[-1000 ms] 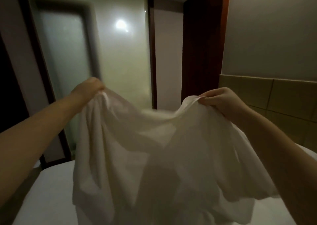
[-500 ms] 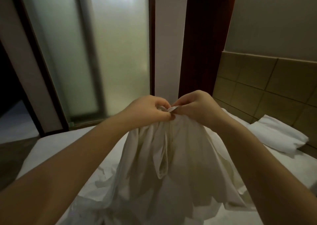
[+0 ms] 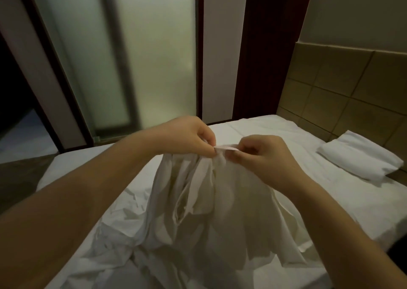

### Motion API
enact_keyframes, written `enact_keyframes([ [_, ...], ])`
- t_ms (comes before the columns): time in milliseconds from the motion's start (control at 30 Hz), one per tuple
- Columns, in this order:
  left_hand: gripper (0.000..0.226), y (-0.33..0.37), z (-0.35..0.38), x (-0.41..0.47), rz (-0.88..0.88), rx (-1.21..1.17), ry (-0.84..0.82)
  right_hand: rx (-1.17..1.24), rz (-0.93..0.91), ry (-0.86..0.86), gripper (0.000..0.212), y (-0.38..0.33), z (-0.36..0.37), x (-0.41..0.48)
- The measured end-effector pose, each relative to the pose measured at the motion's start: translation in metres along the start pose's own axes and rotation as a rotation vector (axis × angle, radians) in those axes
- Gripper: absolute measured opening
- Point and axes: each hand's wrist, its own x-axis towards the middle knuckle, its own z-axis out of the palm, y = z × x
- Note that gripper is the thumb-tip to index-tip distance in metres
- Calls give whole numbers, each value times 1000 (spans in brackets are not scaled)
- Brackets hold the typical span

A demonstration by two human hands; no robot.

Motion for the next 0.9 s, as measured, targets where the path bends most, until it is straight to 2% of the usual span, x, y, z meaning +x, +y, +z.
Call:
enact_keyframes([
  [100,18,-2,-3,-1,-14,-20,-99,185,88,-37,31,13,8,-14],
  [167,24,-8,-1,3,-30,-8,-73,215,108,-50,31,21,17,-21],
  [333,20,-25,6,16,-130,141,224,99,118,38,8,42,47,-37],
  [433,27,-31,2,21,-167,160,350,38,167,54,36,58,73,-49],
  [500,26,-37,-2,25,-169,148,387,46,221,78,45,69,87,-57],
  [600,22,-52,-9,29,-195,113,421,15,238,150,44,88,100,-69],
  [767,26,-84,-32,33,-254,71,474,-151,294,223,63,112,108,-78],
  [900,30,-102,-45,37,-274,71,466,-233,288,358,53,127,102,-71],
])
